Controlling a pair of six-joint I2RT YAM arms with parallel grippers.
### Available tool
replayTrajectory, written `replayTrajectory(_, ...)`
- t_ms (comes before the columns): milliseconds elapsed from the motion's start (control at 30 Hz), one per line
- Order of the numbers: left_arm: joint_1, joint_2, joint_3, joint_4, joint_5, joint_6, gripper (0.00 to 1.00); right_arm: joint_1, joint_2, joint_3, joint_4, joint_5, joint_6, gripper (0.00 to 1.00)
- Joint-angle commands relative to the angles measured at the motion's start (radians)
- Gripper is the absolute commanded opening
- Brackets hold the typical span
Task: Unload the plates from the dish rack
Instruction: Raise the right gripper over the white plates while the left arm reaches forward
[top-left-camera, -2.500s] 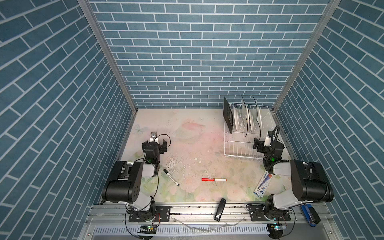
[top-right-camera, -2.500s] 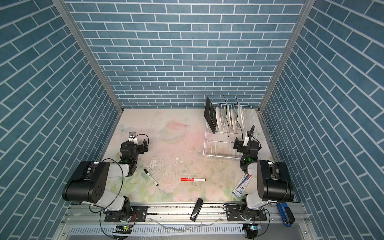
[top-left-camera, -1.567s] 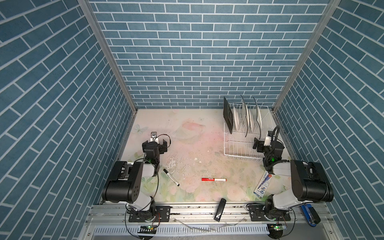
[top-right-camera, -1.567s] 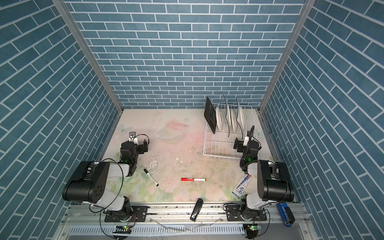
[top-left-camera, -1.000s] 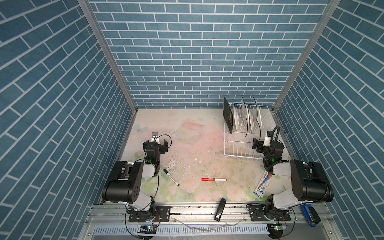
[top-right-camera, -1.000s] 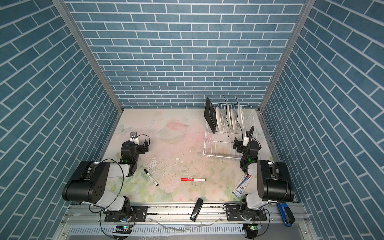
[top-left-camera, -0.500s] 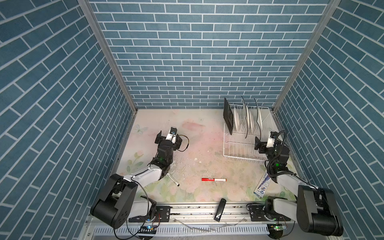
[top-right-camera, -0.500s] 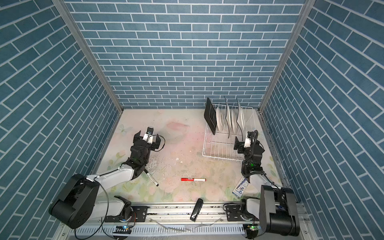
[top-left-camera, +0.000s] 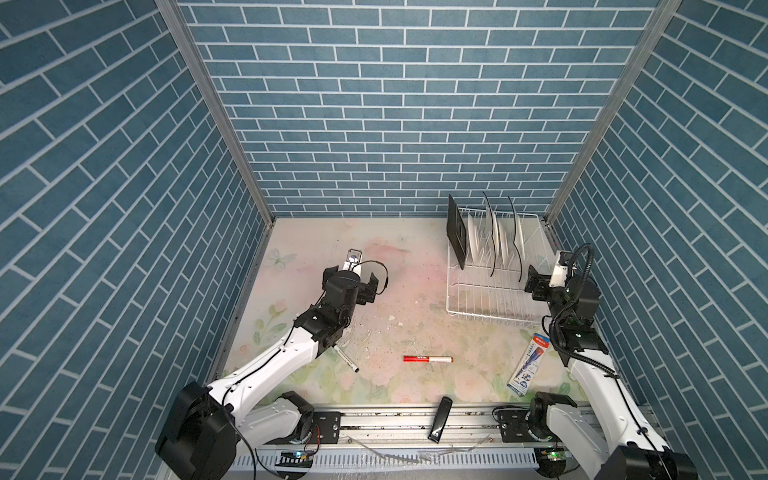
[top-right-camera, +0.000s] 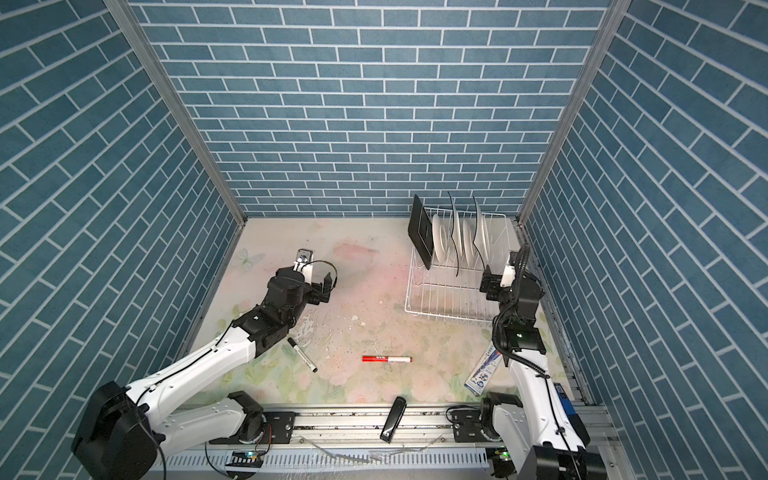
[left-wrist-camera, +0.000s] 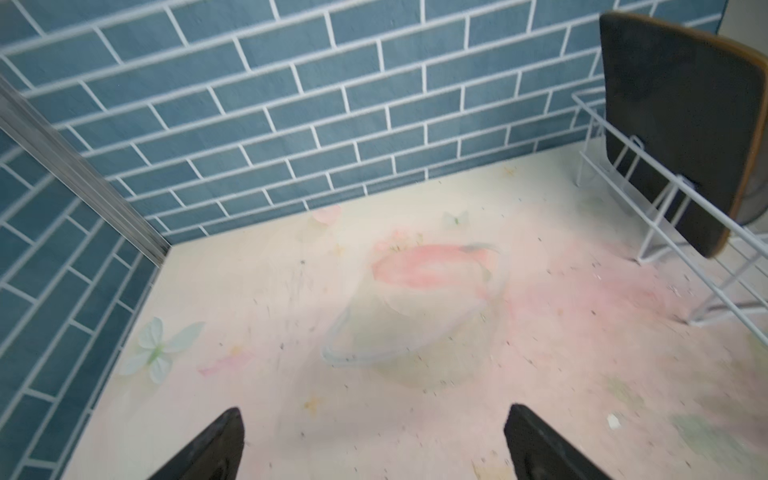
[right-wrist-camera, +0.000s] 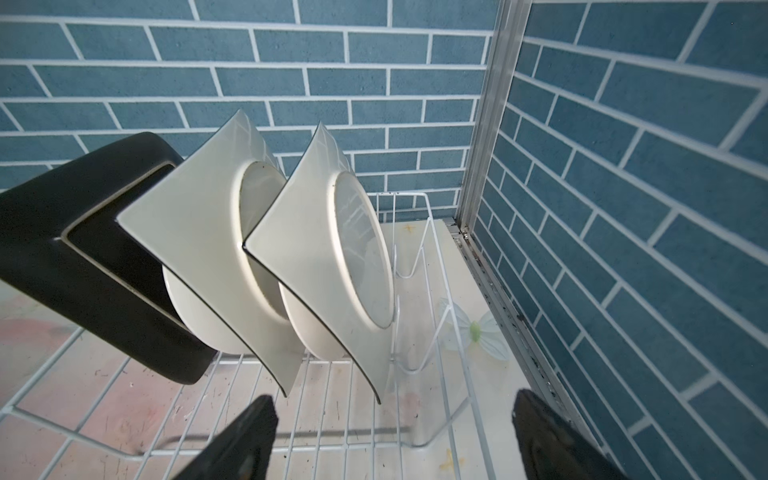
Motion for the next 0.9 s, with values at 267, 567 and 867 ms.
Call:
replayTrajectory(267,-0.052,-0.041,0.04,-0.312,0.031,-0.315,1.0,0.011,0.255,0.642,-0.741,-0.053,0.309,0.98)
replayTrajectory(567,-0.069,-0.069,0.005,-0.309,0.133,-0.406,1.0,0.195,0.445,0.961,-1.064,0.37,0.268,0.99)
replayTrajectory(867,-0.073,0.03,0.093,-0.349,0.173,-0.406,1.0,0.231,0.634,1.144,-1.137,0.492,0.31,0.99)
